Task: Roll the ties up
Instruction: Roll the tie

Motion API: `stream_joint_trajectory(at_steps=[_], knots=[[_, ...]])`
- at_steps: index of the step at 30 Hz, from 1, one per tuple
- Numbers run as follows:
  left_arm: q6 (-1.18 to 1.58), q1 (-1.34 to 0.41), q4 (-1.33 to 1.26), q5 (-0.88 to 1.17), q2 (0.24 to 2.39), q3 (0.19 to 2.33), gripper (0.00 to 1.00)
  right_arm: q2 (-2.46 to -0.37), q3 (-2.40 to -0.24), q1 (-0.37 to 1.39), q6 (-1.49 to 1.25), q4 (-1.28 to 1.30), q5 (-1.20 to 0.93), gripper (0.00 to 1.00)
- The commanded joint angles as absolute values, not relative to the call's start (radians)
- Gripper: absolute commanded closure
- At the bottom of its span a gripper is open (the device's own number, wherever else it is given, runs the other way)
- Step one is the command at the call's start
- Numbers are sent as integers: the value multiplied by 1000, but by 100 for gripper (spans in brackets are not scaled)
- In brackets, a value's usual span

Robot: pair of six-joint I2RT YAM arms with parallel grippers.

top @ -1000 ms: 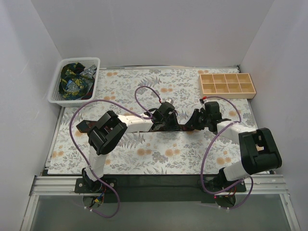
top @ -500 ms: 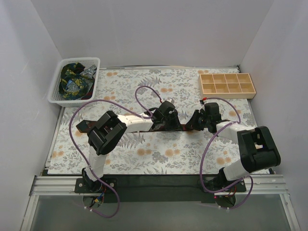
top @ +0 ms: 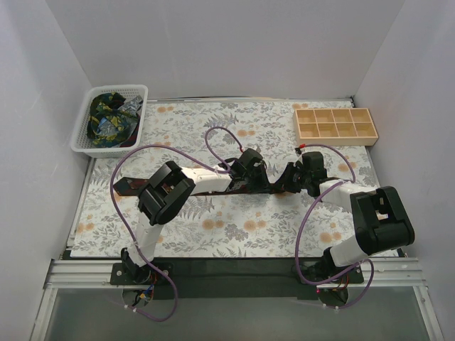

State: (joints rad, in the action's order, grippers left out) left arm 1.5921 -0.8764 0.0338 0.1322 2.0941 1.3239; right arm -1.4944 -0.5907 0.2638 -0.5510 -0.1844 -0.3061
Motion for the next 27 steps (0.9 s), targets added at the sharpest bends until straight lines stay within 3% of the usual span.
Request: stream_joint_trajectory(at_steps=[1, 6, 9, 16, 27], knots=[[1588, -881, 71, 120, 2095, 1350, 82, -1494, -583, 262, -548, -206, -330, 87], [1580, -882, 83, 92, 2102, 1345, 91, -1457, -581, 261, -523, -201, -342, 85], [1574, -882, 92, 81, 2103, 1347, 94, -1421, -603, 255, -467, -155, -347, 77], [1559, -882, 100, 75, 2109, 1353, 96, -1356, -690, 167, -290, 80, -305, 39], [1546, -882, 106, 74, 2112, 1356, 97, -1503, -736, 35, -155, 124, -584, 39]])
